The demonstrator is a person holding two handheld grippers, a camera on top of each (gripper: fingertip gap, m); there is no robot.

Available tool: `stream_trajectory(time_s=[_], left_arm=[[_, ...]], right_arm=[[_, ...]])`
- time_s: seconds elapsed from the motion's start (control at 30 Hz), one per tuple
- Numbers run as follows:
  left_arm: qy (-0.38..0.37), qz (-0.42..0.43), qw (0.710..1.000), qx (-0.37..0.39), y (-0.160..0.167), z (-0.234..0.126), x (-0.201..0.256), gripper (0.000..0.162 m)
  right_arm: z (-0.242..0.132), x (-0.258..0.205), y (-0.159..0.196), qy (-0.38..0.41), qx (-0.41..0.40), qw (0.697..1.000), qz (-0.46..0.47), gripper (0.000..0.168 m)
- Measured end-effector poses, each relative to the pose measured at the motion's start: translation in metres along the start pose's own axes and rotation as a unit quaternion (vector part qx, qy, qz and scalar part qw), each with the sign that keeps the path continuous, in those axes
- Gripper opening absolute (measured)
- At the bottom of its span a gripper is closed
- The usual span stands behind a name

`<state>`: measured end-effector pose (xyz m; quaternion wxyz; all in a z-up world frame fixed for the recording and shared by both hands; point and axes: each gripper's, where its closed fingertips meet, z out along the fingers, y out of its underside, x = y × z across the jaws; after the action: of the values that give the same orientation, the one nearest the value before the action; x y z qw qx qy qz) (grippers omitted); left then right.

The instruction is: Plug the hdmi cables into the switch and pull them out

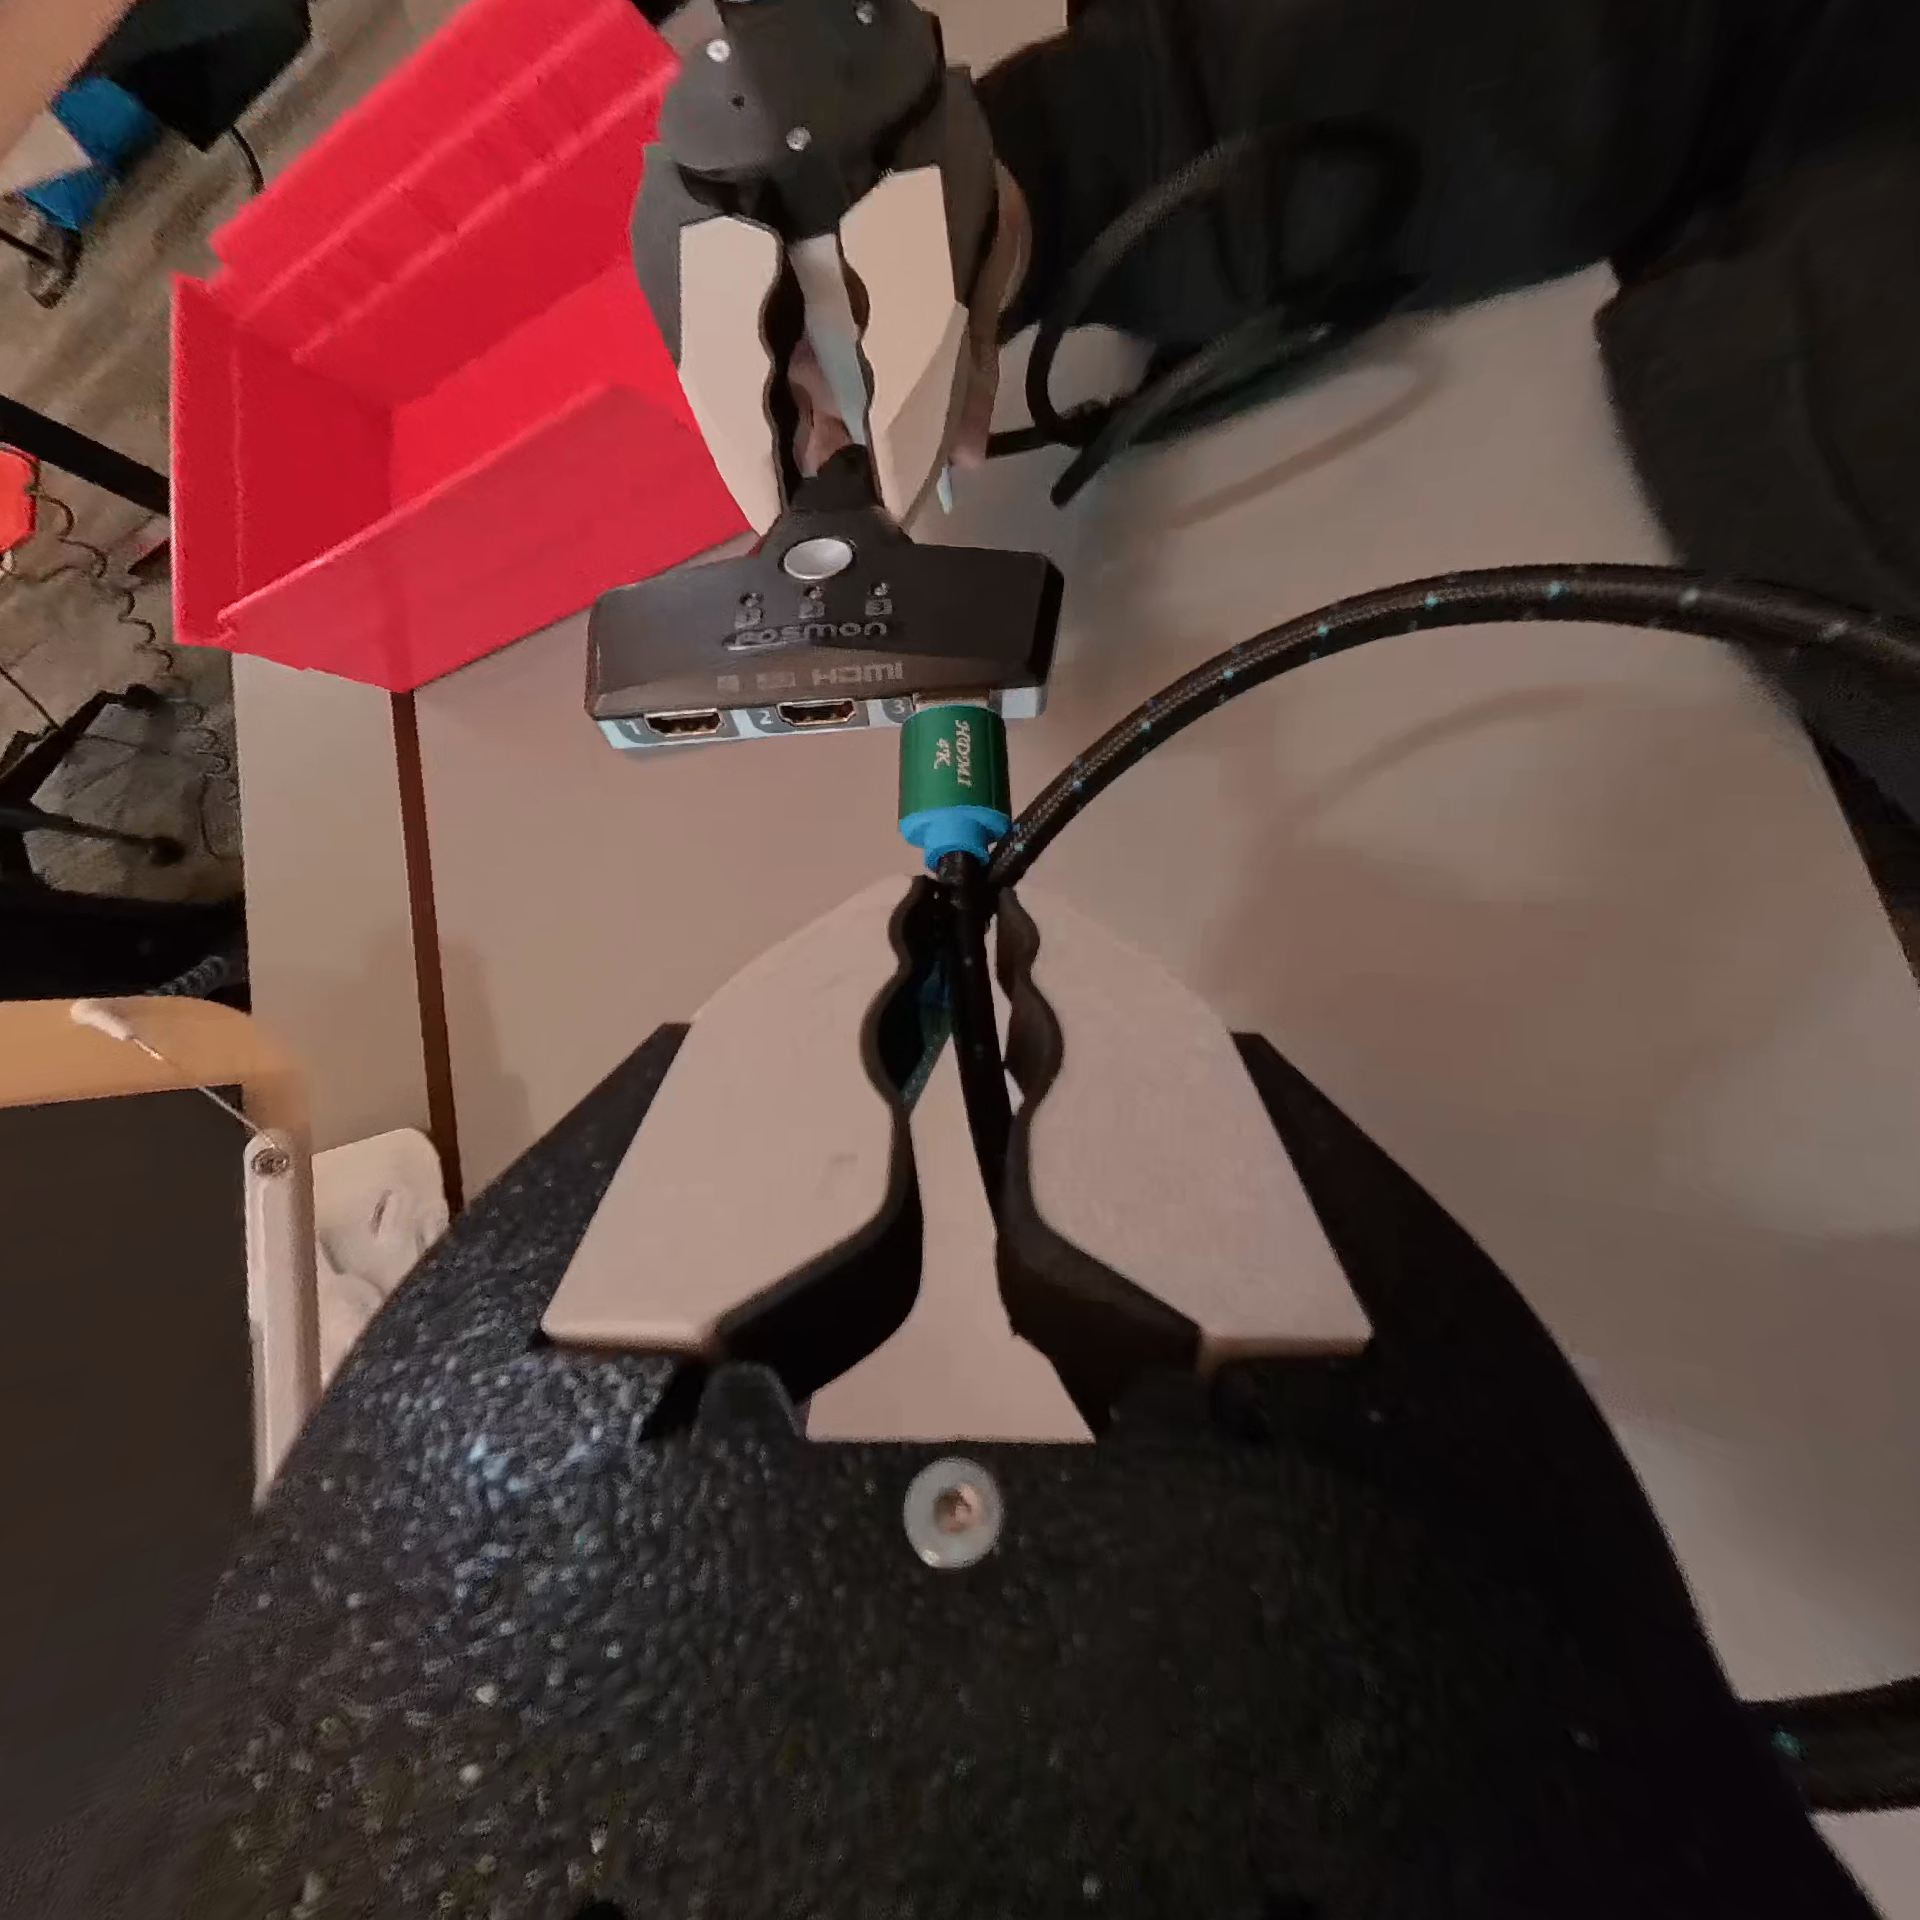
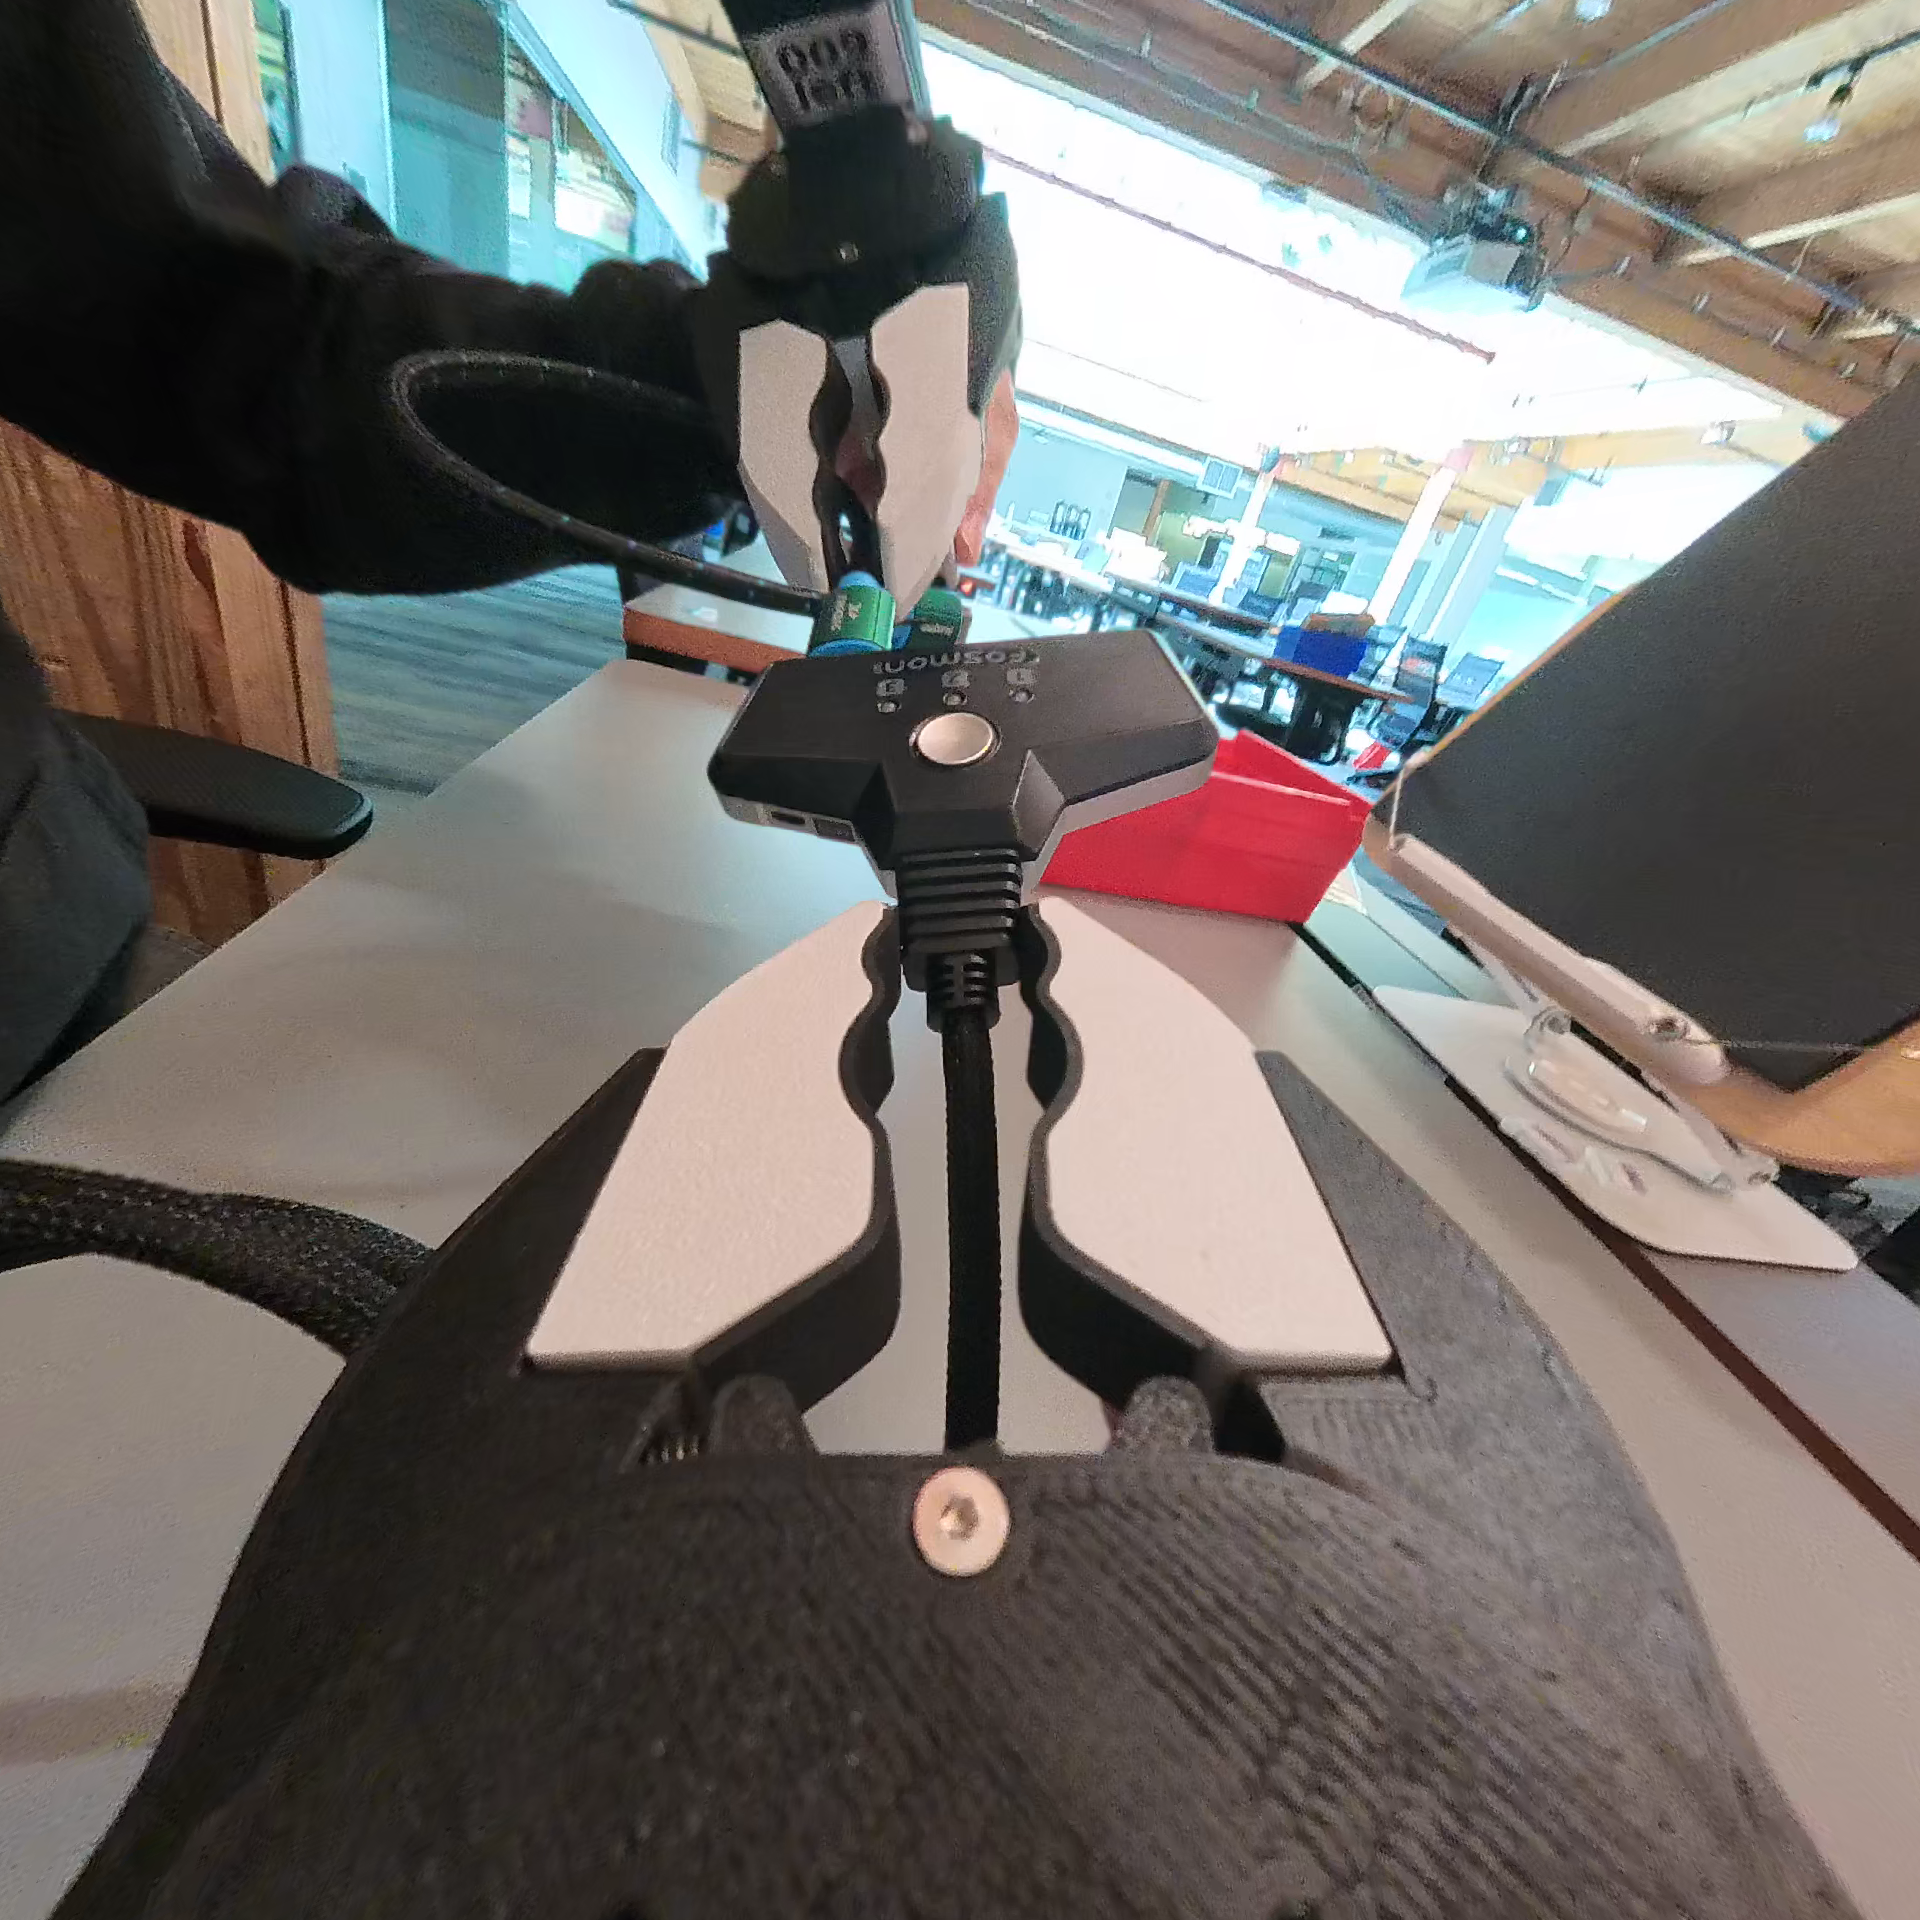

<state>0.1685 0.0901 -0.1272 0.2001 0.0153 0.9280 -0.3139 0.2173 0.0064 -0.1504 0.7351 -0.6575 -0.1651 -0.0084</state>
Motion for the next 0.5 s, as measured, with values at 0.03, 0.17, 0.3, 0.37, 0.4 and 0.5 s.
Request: stream_trajectory(time_s=[0.03, 0.17, 0.3, 0.37, 0.4, 0.5], left_arm=[[0.0, -0.006, 1.0, 0.012, 0.0, -0.002, 0.0, 0.011], [0.008, -0.04, 0.998, 0.055, 0.0, -0.001, 0.002, 0.01], [0.008, -0.091, 0.989, 0.116, -0.001, -0.004, 0.001, 0.011], [0.009, -0.116, 0.982, 0.149, -0.001, -0.004, 0.002, 0.01], [0.009, -0.124, 0.979, 0.16, -0.001, -0.003, 0.002, 0.01], [0.002, -0.136, 0.973, 0.187, 0.0, -0.001, 0.004, 0.011]], right_arm=[[0.001, 0.0, -0.002, 0.004, 0.005, 1.0, -0.006, 0.022], [0.0, -0.002, -0.005, 0.0, 0.018, 1.0, -0.003, 0.022], [0.0, 0.0, -0.012, 0.014, 0.047, 0.999, -0.012, 0.022], [0.0, 0.001, -0.015, 0.017, 0.059, 0.998, -0.011, 0.022], [0.0, 0.001, -0.015, 0.016, 0.062, 0.998, -0.008, 0.023], [-0.001, 0.001, -0.017, 0.009, 0.074, 0.997, 0.012, 0.022]])
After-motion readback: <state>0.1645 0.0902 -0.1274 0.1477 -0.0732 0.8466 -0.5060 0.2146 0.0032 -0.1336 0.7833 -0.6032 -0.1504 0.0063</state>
